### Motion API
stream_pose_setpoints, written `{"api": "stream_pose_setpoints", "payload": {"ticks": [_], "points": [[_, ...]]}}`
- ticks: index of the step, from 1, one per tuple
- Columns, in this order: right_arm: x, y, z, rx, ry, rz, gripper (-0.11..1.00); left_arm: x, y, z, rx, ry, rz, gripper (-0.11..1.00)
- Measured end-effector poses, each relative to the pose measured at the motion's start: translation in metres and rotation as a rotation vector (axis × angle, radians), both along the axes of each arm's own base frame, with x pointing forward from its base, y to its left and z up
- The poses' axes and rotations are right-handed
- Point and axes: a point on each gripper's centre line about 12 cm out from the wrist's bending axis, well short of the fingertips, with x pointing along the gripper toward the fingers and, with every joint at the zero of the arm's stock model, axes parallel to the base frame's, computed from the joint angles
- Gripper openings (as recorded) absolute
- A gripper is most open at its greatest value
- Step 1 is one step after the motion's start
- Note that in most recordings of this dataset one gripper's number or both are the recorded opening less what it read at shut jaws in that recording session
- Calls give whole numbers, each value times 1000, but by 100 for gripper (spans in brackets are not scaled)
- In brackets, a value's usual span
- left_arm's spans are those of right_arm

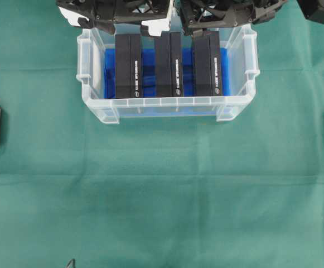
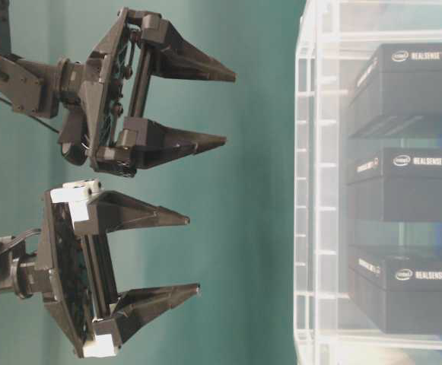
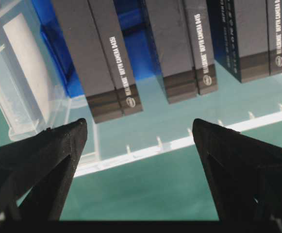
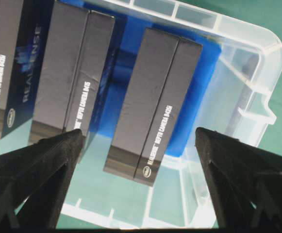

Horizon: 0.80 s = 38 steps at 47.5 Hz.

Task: Take the box out of the case with both arms.
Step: 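Position left gripper over left box pair, right gripper over right pair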

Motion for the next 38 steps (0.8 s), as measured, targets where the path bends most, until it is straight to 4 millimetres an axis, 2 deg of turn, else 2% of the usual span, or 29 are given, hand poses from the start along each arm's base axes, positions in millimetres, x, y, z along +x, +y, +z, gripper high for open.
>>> {"api": "stream_pose_setpoints", "payload": {"ticks": [38], "points": [[0,1,0,0,0,2,96,-1,0,-1,-3,12,0,86]]}}
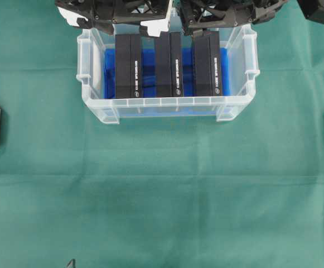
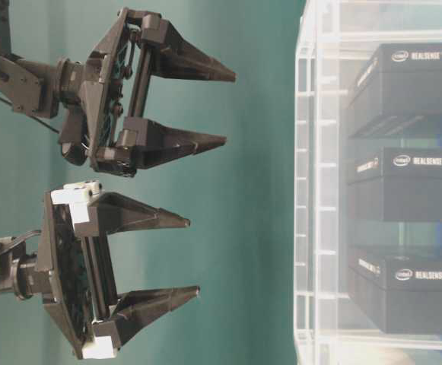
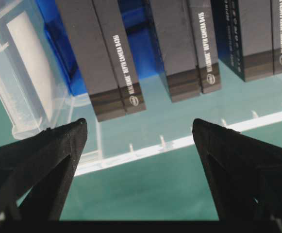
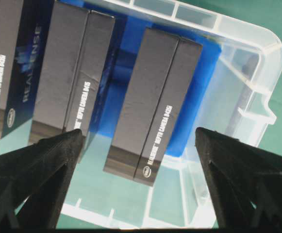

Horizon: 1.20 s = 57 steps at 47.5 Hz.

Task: Take the box out of the case with both arms.
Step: 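Position left gripper over left box pair, right gripper over right pair, then lower both open grippers around the outer black box pairs and close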

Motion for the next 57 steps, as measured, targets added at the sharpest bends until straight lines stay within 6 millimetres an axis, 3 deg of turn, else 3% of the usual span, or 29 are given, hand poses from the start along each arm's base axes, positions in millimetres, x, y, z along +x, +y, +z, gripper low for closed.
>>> {"api": "stream_pose_setpoints", "payload": {"ticks": [13,27,44,57], "points": [[0,-1,-1,0,2,-1,96,-1,-1,-4,4,14,-3,86],[3,-1,-23,5,18,5,96,-5,2,-41,19,77,13,86],[3,-1,-54,7,0,-16,96,-9,1,-83,31,30,33,86],[3,0,-71,7,0,-13,96,-7,1,-99,36,4,34,86]]}}
